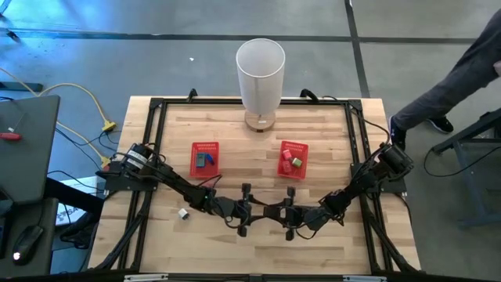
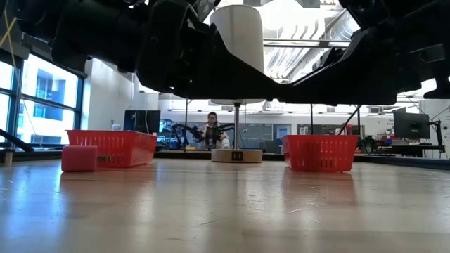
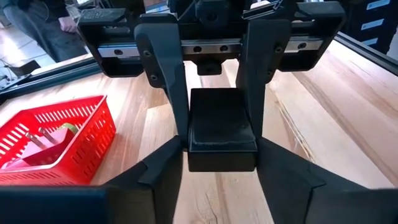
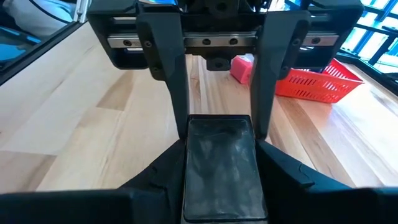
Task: Pick & Place Office items
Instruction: Put the black digital timer into the left red bin
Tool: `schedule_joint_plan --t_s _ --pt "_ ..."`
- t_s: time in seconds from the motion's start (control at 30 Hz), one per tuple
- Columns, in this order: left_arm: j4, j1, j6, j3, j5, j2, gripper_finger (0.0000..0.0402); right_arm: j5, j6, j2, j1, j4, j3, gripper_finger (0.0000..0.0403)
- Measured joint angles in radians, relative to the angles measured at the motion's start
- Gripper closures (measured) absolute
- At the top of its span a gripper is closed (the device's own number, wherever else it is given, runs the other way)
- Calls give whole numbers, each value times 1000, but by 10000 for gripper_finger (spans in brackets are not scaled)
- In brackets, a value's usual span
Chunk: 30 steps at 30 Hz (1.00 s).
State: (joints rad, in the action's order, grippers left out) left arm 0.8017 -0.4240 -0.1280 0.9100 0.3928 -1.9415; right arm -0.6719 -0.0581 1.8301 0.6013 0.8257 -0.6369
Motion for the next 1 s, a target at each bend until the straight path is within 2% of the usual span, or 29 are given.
schedule_joint_plan --t_s 0.17,0.27,0.33,0.43,0.63,0.73,0.83,0.93,1.0 --pt "-2 0 4 0 5 0 261 -3 -12 0 0 -1 0 262" --pt "-2 0 25 0 4 0 262 0 -17 0 0 -1 0 260" --pt "0 -1 28 0 3 0 262 0 -16 0 0 0 0 230" --pt "-1 -6 56 0 2 0 262 -3 -43 0 2 2 0 161" --pt "-8 -14 265 0 -2 8 262 -6 -32 0 26 2 0 56" --pt "-14 -15 296 0 -1 9 262 -20 31 -8 48 -5 0 27" --pt "-43 -19 344 0 3 28 262 -88 57 -24 82 -3 0 10" --pt "-135 -25 381 0 9 75 262 -184 89 -36 131 -12 0 5" --pt "-219 -37 386 0 51 113 262 -239 111 -46 163 -2 0 7"
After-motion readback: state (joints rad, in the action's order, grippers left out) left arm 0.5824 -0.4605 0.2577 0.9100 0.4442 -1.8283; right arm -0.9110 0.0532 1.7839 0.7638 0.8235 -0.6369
